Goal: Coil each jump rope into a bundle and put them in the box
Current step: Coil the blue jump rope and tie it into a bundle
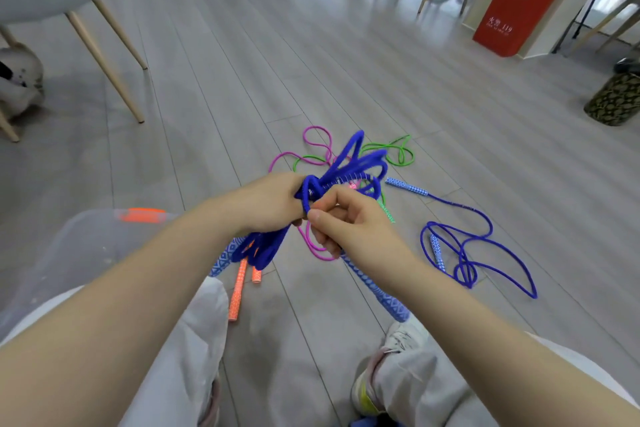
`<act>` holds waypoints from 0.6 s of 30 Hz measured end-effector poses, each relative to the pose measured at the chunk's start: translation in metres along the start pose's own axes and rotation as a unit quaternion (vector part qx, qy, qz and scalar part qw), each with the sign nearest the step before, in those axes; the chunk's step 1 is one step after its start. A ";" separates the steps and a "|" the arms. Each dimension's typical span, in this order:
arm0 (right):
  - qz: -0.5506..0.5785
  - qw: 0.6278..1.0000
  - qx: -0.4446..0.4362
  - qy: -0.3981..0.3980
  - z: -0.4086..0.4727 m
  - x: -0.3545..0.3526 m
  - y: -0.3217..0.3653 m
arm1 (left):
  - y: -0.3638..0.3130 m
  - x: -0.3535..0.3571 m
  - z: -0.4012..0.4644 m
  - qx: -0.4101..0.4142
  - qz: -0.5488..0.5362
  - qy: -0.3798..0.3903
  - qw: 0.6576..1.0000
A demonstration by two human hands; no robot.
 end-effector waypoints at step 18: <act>-0.362 0.886 0.101 0.272 0.005 -0.012 -0.028 | -0.026 0.045 -0.038 0.120 0.347 0.171 0.914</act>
Point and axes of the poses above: each hand's wrist, its own z-axis towards the middle knuckle, its own x-axis out of the palm, y = z × x, the point moved 6 cm from there along z, towards the middle knuckle, and after that the axes turned 8 degrees about y, right-handed, at the moved point
